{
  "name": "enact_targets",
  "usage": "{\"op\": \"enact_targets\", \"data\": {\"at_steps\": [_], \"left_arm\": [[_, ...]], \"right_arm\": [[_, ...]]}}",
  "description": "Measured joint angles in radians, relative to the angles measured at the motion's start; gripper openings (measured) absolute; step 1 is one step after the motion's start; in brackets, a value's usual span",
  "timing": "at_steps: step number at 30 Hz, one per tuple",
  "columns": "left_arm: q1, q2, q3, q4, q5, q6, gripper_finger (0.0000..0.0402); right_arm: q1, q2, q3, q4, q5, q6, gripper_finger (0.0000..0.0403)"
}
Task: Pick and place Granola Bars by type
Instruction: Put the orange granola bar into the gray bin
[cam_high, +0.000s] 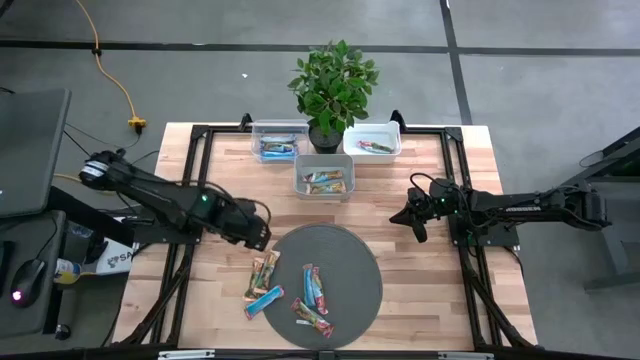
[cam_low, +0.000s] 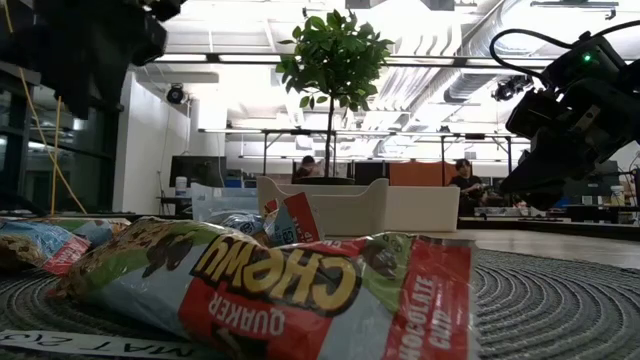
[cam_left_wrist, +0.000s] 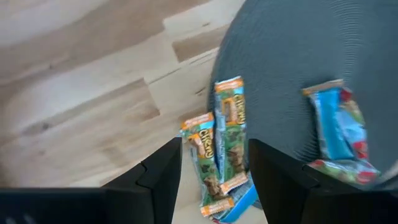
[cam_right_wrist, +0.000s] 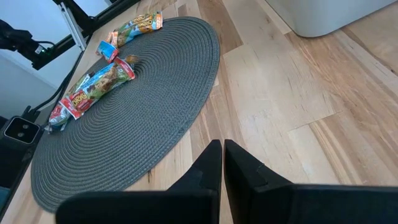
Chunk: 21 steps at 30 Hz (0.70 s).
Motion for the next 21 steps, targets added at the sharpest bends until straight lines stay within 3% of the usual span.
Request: {"op": "enact_targets", "data": {"at_steps": [11,21], "left_arm": [[-0.172,0.208,0.0,0.098,-0.009,-0.273,0.0179],[-0.226,0.33,0.001,0.142,0.006,-0.363,0.0179]], "right_arm": [[0.0,0.0,0.0,0.0,0.0,0.0,0.0],[0.0,-0.001,0.0,-0.001,0.0,0.0,0.0]]}}
